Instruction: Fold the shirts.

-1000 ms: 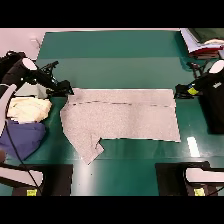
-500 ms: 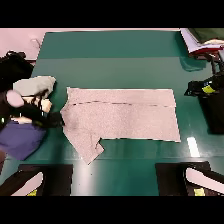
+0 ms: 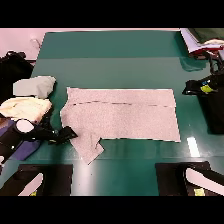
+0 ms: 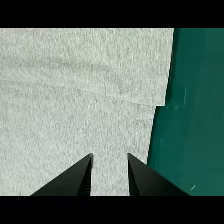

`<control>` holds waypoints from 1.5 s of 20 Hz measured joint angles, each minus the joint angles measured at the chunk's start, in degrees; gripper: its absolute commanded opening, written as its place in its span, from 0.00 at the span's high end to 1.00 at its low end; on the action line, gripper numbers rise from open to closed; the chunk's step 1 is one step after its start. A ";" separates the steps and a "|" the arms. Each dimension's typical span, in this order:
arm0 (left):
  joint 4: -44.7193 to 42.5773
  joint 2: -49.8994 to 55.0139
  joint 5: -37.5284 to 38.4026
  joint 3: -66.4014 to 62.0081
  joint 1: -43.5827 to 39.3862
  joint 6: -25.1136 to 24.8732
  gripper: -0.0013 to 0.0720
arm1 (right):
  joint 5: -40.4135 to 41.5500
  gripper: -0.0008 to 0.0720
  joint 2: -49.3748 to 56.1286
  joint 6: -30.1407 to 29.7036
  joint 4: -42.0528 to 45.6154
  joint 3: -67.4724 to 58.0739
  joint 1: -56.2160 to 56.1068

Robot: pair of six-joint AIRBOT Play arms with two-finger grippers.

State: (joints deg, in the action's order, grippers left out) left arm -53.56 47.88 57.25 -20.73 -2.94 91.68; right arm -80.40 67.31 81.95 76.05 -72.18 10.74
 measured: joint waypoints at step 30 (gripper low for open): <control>-4.94 -10.73 13.57 -9.64 -4.70 -0.81 0.96 | -3.78 0.97 -8.20 -7.87 -3.93 31.80 12.59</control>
State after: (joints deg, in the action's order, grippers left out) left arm -58.50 37.15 70.83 -30.37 -7.64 90.87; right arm -84.18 59.11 74.08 72.12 -40.38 23.33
